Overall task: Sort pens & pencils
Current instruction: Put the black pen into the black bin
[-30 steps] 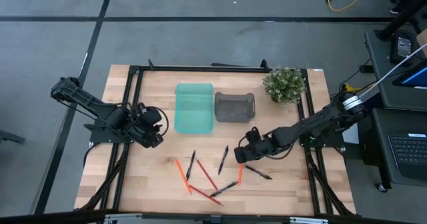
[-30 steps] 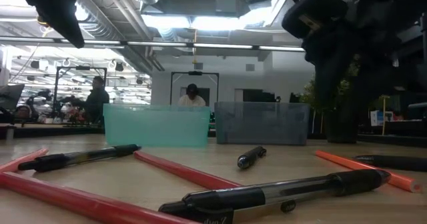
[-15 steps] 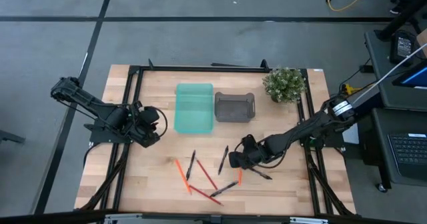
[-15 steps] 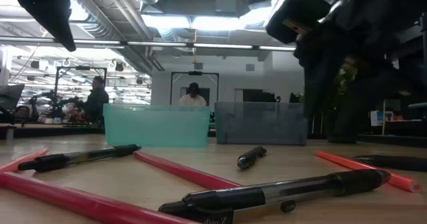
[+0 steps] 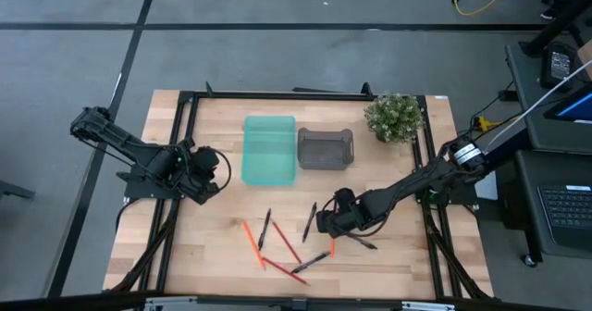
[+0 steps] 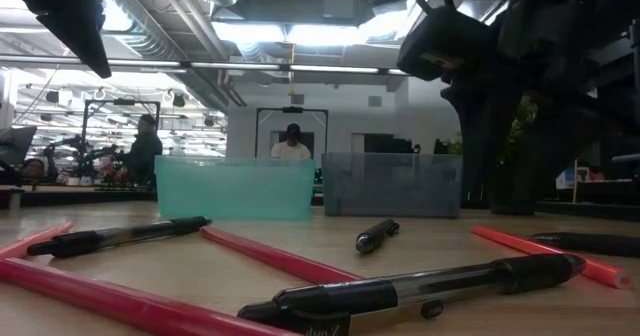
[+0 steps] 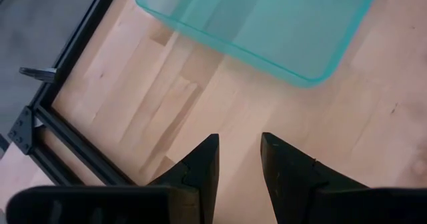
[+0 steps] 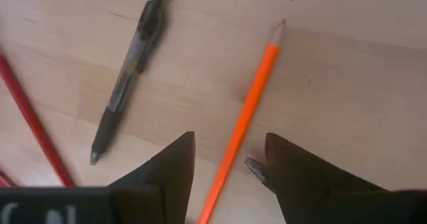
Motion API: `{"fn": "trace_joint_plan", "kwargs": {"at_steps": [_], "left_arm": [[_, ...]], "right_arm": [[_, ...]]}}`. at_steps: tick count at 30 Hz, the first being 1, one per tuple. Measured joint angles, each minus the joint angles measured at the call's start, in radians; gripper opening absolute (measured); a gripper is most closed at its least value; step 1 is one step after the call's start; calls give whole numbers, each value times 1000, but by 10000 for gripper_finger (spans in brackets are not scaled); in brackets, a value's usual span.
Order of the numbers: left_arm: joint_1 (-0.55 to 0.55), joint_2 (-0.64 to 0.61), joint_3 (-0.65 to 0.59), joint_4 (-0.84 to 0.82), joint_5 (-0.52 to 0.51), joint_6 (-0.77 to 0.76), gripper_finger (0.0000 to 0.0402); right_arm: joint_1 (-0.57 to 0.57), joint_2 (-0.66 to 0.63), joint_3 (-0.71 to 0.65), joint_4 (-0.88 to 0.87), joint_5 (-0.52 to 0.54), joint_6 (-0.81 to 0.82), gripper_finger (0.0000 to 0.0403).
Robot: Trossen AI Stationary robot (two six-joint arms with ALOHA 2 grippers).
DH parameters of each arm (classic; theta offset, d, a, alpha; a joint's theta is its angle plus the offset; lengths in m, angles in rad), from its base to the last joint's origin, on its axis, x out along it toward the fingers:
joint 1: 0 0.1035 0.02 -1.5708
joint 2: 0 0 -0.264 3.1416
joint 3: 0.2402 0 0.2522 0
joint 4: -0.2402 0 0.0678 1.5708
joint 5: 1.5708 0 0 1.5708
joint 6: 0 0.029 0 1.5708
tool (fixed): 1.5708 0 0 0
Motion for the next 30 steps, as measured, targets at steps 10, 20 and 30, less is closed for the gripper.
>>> {"fn": "trace_joint_plan", "kwargs": {"at_steps": [10, 20, 30], "left_arm": [[0, 0, 0, 1, -17, 0, 105], [0, 0, 0, 1, -18, 0, 105], [0, 0, 0, 2, -18, -1, 105]], "right_arm": [[0, 9, -1, -12, -1, 7, 184], [11, 9, -1, -1, -134, 5, 184], [76, 9, -1, -74, -173, -40, 184]]}}
